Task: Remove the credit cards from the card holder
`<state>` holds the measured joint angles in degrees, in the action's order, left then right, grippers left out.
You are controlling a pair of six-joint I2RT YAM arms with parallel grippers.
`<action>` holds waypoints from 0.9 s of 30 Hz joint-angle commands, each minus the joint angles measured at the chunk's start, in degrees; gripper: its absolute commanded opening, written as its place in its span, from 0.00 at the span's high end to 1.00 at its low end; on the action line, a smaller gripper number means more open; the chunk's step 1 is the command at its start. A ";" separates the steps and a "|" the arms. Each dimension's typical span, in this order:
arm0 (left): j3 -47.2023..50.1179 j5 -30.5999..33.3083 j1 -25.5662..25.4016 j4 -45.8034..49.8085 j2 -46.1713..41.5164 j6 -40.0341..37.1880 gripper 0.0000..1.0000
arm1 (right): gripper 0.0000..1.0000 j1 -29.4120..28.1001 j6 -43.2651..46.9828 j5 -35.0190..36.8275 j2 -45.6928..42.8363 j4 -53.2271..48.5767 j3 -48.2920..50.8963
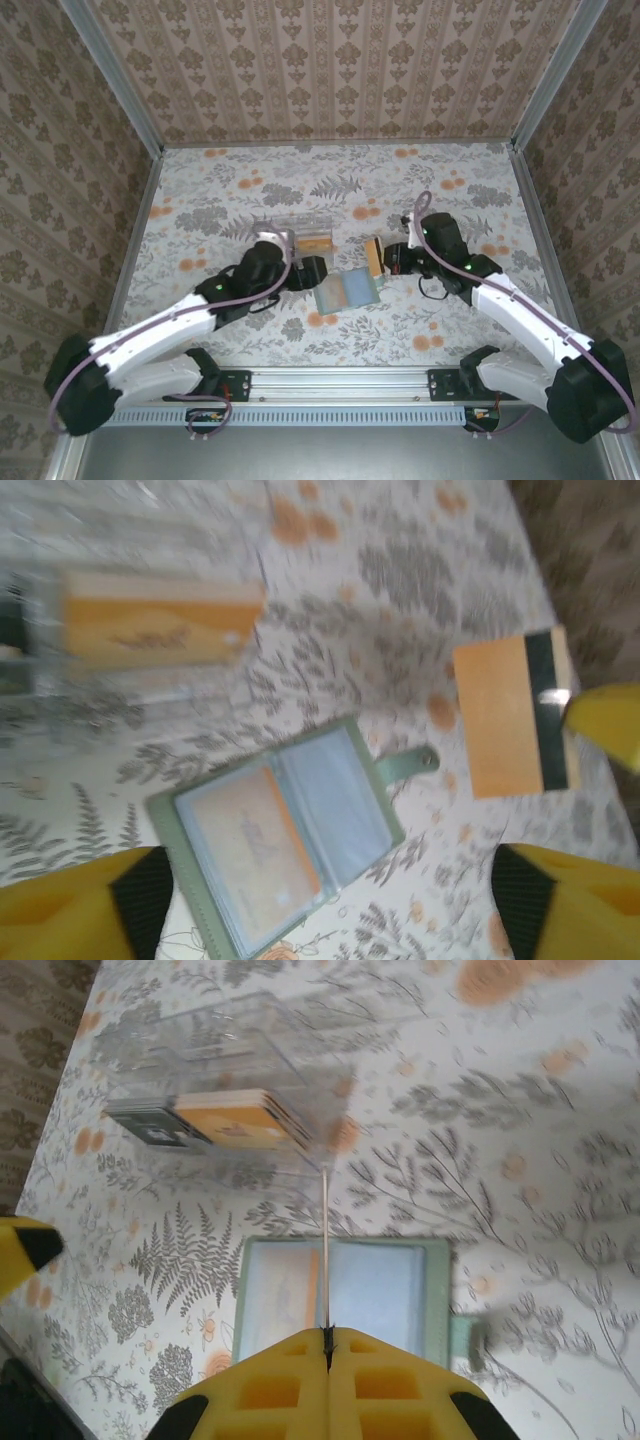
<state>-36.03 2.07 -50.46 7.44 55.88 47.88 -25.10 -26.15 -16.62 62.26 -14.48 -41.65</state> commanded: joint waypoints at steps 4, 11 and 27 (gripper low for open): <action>4.85 9.29 3.65 13.28 -18.03 -0.78 0.01 | 1.00 -9.52 18.90 7.75 7.93 -3.04 -11.31; 10.26 8.41 7.48 19.05 -33.18 0.20 0.00 | 1.00 -16.61 42.15 13.85 22.17 -9.36 -25.22; 11.58 6.99 9.67 27.05 -43.53 -0.50 0.00 | 1.00 -20.71 74.66 21.48 38.83 -12.94 -38.19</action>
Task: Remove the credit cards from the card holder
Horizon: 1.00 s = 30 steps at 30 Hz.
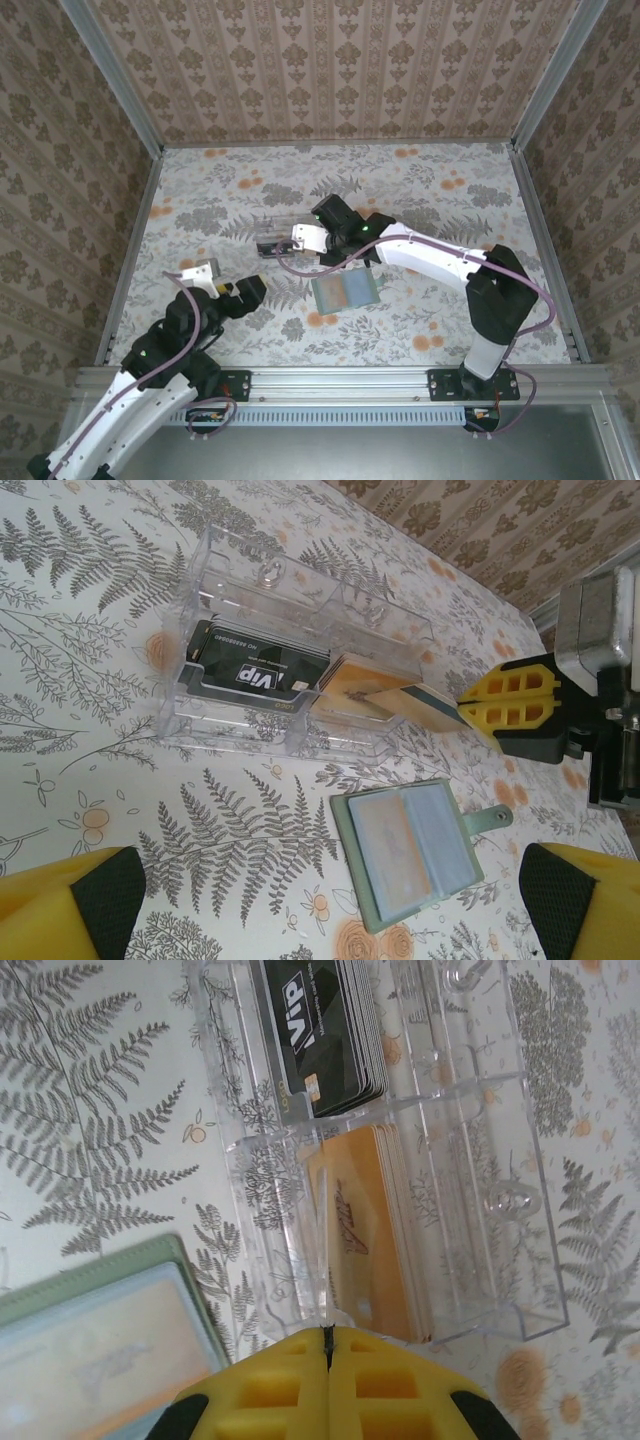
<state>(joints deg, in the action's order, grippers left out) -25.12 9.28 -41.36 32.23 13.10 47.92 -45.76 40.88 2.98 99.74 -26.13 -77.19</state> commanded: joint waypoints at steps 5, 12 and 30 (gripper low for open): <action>1.11 -0.34 0.64 2.32 -0.75 0.13 0.00 | 1.00 -0.01 9.99 1.20 3.89 -1.66 -4.51; 1.19 -0.05 0.70 2.75 -0.73 0.51 0.00 | 1.00 0.25 10.58 0.80 7.07 -1.74 -6.39; 1.64 -0.21 1.07 2.76 -0.58 1.16 0.00 | 1.00 2.42 7.28 -3.04 10.69 0.19 -7.44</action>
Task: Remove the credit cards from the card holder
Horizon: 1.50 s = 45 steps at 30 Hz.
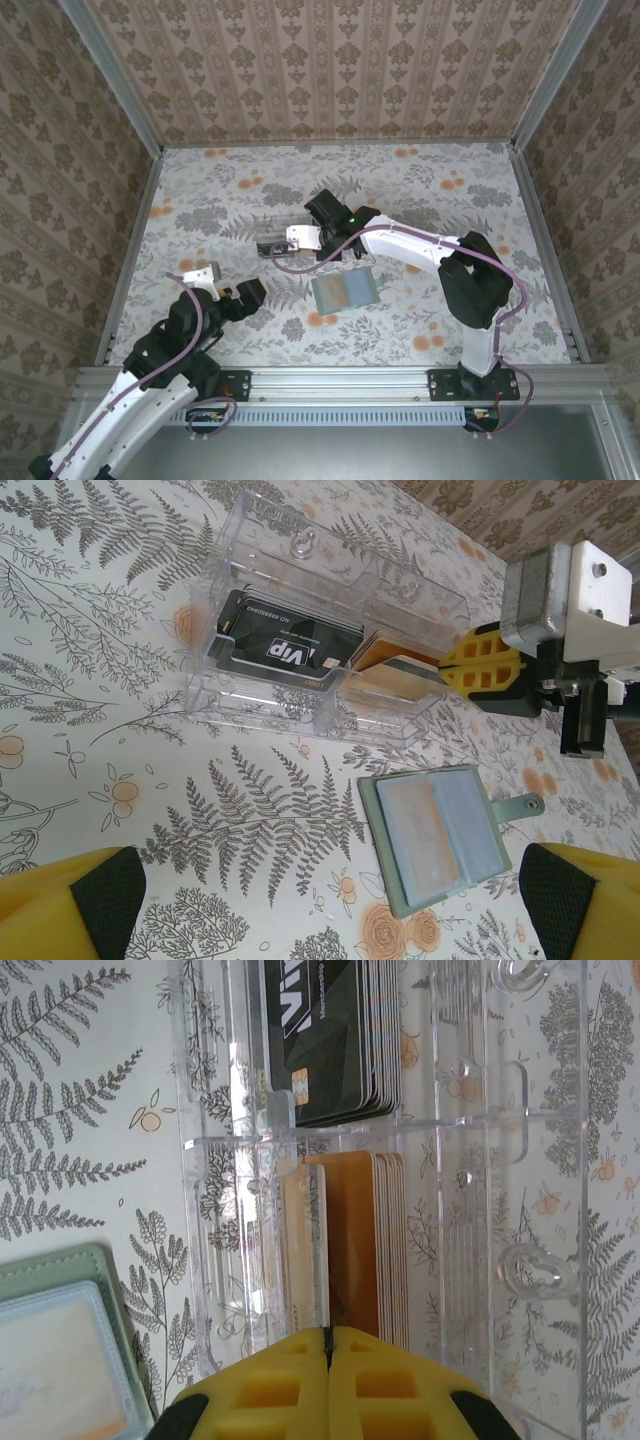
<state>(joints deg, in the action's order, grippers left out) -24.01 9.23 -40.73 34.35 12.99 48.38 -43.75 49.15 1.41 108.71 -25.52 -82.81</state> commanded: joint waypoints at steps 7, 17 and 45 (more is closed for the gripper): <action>0.74 -0.43 0.56 0.05 -0.50 0.82 0.00 | 0.79 0.37 -1.52 0.80 1.81 1.72 -1.57; 1.16 -1.06 0.65 -0.94 0.10 0.76 0.00 | 0.75 0.50 -3.65 5.96 0.37 7.19 0.15; 7.24 -15.74 -0.85 -32.47 30.14 9.71 0.13 | 0.76 8.32 -73.80 -0.84 -25.08 10.59 34.26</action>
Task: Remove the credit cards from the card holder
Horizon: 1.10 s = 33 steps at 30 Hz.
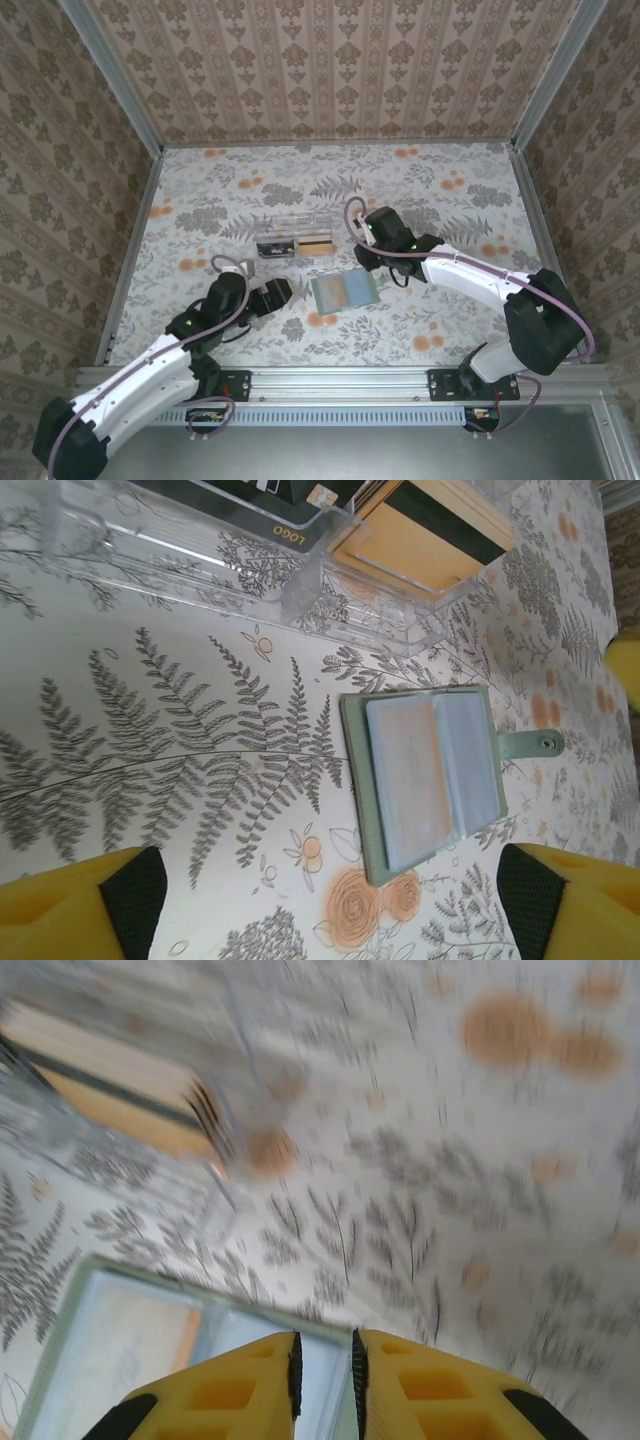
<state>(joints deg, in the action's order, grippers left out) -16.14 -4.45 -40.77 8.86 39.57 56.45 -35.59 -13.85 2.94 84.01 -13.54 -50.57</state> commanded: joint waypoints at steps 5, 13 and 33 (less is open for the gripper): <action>-4.44 -1.27 -4.57 -12.49 16.36 1.39 0.15 | 0.76 0.26 -14.91 -2.20 0.66 1.37 6.84; -10.83 -2.01 -8.33 -17.83 31.20 1.12 0.26 | 0.76 0.16 -18.55 -2.36 0.55 3.62 12.32; -14.56 -5.12 -9.59 -20.95 41.49 0.85 0.35 | 0.78 -2.45 -21.92 -4.79 1.70 6.90 15.01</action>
<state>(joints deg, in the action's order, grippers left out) -28.93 -8.25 -49.91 -10.33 80.29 57.45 -37.56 -34.76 -0.49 84.86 -6.85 -36.14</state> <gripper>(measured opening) 0.651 0.225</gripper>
